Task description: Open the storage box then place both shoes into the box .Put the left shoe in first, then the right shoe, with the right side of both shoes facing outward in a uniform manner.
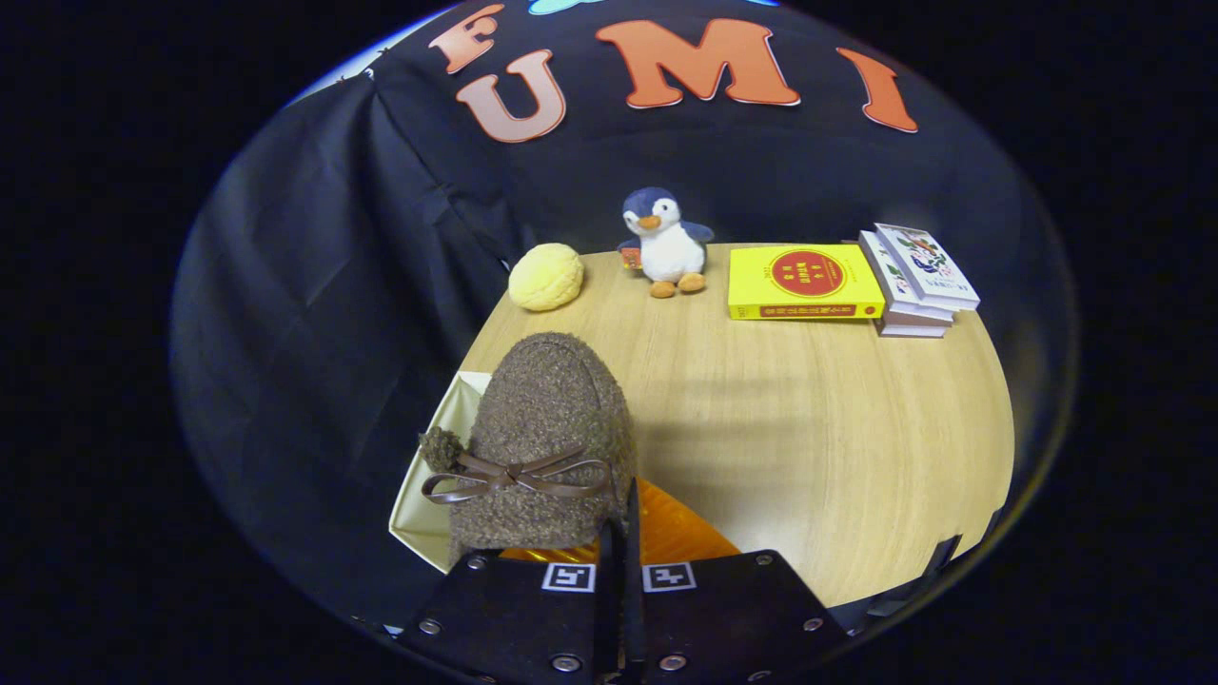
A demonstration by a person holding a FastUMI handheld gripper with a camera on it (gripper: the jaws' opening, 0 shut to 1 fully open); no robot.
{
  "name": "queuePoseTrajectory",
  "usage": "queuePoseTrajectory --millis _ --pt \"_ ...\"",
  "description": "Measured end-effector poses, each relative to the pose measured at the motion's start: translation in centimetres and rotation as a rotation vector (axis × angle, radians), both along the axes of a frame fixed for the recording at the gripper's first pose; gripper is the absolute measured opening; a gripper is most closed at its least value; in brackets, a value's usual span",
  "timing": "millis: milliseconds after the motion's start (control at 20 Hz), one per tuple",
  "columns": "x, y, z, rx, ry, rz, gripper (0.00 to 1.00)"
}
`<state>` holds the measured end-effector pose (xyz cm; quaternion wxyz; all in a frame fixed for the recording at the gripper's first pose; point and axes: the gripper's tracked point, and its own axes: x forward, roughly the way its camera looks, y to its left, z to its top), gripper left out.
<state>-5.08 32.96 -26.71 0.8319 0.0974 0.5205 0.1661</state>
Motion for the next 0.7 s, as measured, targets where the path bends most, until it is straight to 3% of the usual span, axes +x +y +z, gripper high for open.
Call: queuePoseTrajectory --millis 250,700 --pt "-0.3 5.7 -0.9 0.012 0.032 0.022 0.04" --pt "-0.2 9.5 -6.7 -0.129 0.089 -0.030 0.04"
